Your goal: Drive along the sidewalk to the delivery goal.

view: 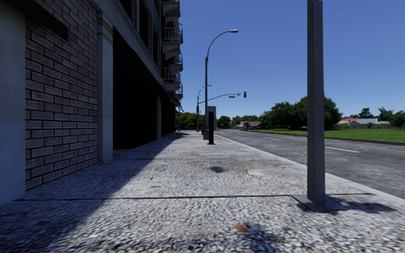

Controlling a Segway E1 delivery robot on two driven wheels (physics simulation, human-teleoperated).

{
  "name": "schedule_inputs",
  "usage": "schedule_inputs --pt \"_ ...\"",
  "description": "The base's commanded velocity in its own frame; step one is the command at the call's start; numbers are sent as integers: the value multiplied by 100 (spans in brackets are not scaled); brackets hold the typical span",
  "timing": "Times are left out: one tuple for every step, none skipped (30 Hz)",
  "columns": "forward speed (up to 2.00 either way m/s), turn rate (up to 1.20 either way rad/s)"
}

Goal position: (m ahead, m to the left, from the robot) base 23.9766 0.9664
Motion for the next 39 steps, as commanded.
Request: schedule_inputs --pt "144 0" --pt "144 0" --pt "144 0" --pt "144 0" --pt "144 0" --pt "144 0" --pt "144 0" --pt "144 0" --pt "144 0" --pt "144 0" --pt "144 0" --pt "144 0" --pt "144 0" --pt "144 0" --pt "144 0" --pt "144 0" --pt "144 0" --pt "144 0" --pt "144 0" --pt "144 0" --pt "144 0" --pt "144 7" --pt "144 31" --pt "144 54" --pt "144 70" --pt "144 76" --pt "144 76" --pt "144 74" --pt "144 51" --pt "144 51" --pt "144 37" --pt "144 32" --pt "144 26" --pt "144 20" --pt "144 15" --pt "144 14" --pt "144 13" --pt "144 12" --pt "144 12"
